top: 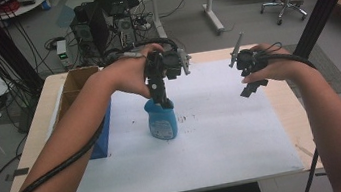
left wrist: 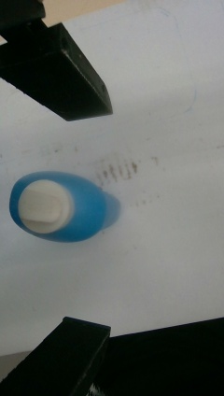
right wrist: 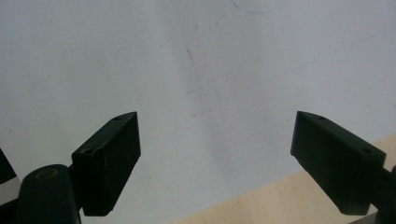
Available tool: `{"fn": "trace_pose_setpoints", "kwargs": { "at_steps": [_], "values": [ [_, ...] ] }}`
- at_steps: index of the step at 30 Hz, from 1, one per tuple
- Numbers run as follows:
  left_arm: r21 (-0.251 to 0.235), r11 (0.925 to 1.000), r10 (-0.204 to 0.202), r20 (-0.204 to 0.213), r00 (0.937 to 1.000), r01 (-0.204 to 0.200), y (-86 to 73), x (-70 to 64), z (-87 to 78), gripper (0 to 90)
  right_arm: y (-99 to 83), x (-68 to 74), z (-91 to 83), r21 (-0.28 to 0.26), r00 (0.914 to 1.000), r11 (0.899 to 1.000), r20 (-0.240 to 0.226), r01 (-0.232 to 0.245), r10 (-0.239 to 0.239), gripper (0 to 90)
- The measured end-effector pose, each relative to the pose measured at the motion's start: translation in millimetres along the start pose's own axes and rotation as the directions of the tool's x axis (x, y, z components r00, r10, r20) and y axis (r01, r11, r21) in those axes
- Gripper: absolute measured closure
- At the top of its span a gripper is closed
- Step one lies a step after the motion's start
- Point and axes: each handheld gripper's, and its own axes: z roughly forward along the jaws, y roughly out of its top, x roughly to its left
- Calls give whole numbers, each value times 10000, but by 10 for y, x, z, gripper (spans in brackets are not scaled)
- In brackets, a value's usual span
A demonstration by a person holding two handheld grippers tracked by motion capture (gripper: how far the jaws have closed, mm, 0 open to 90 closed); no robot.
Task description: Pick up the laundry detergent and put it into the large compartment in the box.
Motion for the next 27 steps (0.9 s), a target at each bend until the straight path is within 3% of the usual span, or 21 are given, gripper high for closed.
{"fn": "trace_pose_setpoints", "kwargs": {
  "at_steps": [11,21,27],
  "values": [
    [-147,9996,239,91,9997,-238,-259,48,62,1,77,65,59,208,9999,9997,3,-118,118,159],
    [-255,9968,766,222,9968,-760,-360,65,194,0,75,106,64,179,9996,9995,86,-252,250,159],
    [-250,9960,863,244,9960,-856,-400,61,271,0,37,116,83,273,9994,9991,53,-333,332,159]
  ]
}}
